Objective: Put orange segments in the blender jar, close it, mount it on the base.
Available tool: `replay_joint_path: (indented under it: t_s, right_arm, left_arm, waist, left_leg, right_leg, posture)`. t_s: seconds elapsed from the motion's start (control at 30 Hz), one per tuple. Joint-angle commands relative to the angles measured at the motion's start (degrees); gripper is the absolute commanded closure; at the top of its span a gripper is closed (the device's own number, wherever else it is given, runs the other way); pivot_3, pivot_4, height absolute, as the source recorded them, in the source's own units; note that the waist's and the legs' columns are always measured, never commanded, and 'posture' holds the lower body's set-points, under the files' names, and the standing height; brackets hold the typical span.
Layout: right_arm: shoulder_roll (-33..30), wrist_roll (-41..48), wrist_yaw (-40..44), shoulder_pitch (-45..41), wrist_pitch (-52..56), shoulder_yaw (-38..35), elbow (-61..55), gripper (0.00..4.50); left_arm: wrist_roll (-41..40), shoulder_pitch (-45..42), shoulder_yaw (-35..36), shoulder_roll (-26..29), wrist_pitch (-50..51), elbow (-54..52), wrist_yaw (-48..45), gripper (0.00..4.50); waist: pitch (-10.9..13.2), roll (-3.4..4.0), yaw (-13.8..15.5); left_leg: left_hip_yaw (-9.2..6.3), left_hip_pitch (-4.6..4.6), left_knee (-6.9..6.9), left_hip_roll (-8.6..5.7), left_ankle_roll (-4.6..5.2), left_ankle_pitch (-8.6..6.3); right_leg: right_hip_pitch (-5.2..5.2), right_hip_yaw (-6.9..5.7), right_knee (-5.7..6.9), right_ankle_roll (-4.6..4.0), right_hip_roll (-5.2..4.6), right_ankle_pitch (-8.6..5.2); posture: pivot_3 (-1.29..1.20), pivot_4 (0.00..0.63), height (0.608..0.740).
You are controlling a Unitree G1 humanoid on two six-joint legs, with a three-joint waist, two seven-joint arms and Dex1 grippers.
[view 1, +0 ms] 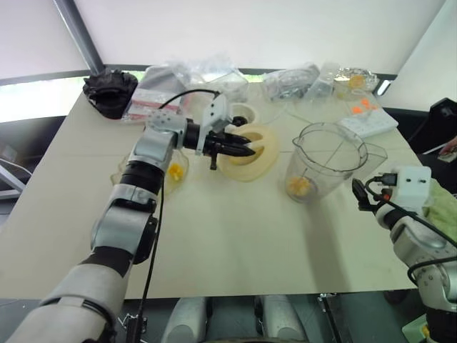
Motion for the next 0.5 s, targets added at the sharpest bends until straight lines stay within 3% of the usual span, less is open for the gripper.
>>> replay_joint_path:
  t_s: [0.03, 0.5]
  right_arm:
    - [0.5, -2.2, 2.6, -2.0, -2.1, -1.7, 1.9, 0.42]
    - [3.3, -6.3, 7.6, -8.2, -2.9, -1.3, 6.1, 0.42]
  left_arm:
    - [-3.0, 0.1, 0.2, 1.1, 2.0, -6.0, -0.9, 4.21]
    - [-4.3, 1.3, -1.4, 3.0, 2.2, -9.9, 0.8, 4.21]
  waist:
    - [0.0, 0.02, -0.1]
    - [0.0, 0.05, -0.3]
  left_leg:
    - [0.00, 0.00, -0.01, 0.01, 0.00, 0.00]
    - [0.00, 0.02, -0.03, -0.01, 0.00, 0.00]
  right_leg:
    - [-0.01, 0.00, 0.00, 0.00, 0.00, 0.00]
    - [-0.15, 0.09, 0.18, 0.02, 0.01, 0.01]
  posture:
    - [0.00, 0.150, 0.740]
    - [0.00, 0.150, 0.740]
